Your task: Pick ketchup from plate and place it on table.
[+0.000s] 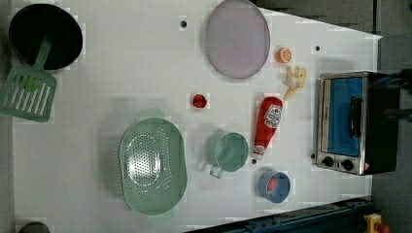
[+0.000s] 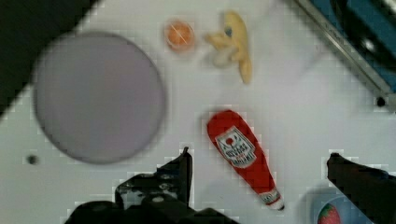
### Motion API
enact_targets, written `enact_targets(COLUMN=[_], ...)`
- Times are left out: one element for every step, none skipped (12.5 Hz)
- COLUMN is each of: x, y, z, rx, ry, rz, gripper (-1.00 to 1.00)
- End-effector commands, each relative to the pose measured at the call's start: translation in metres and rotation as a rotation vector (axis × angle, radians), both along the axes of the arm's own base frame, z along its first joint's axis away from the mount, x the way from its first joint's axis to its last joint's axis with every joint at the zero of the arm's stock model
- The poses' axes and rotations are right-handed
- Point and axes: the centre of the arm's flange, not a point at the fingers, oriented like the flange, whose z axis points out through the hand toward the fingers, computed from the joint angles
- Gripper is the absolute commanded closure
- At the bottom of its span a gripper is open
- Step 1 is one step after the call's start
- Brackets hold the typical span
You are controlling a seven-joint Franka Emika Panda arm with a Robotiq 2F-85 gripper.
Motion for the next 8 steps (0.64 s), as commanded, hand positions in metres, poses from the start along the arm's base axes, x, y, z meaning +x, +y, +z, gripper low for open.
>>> enact_targets(x=[0.000,-0.003,-0.007,-0.011,-0.011,-0.011,-0.011,-0.011], y=[0.012,0.014,0.017,0.019,0.020,0.020,0.020,0.020], z=[0.009,0.015,0.018,0.019,0.019,0.018,0.017,0.016], rx=[0.012,0.013,0.014,0.015,0.015,0.014,0.015,0.015], ry=[0.060,0.081,0.119,0.148,0.152,0.149,0.152,0.154], rz=[-0.030,-0.026,-0.017,-0.014,-0.012,-0.012,-0.012,-0.012], gripper=[-1.00,-1.00,-1.00,-1.00,-1.00,-1.00,-1.00,-1.00])
